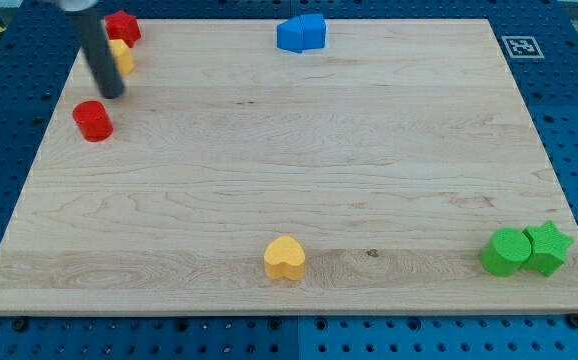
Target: Push the yellow hexagon slightly right
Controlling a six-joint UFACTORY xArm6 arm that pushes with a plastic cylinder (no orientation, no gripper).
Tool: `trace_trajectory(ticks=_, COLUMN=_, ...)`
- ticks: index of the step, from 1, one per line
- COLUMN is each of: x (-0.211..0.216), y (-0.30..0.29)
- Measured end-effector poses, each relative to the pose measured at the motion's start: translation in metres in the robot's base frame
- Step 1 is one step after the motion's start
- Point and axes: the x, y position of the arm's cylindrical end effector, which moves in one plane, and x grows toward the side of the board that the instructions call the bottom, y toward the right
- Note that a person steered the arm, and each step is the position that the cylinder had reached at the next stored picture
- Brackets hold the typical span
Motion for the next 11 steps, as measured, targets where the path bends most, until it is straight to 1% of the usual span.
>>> trace_trajectory(ticks=1, x=-0.001, y=-0.042)
trace_trajectory(ticks=3, x=-0.047, y=-0.033)
trace_trajectory(ticks=4, x=-0.05, y=-0.033)
trace_trajectory(ticks=6, x=-0.055, y=-0.012)
trace_trajectory(ticks=7, x=-0.066, y=-0.007)
trace_trajectory(ticks=8, x=-0.067, y=0.007)
trace_trajectory(ticks=9, x=-0.067, y=0.04)
trace_trajectory(ticks=11, x=-0.067, y=0.139)
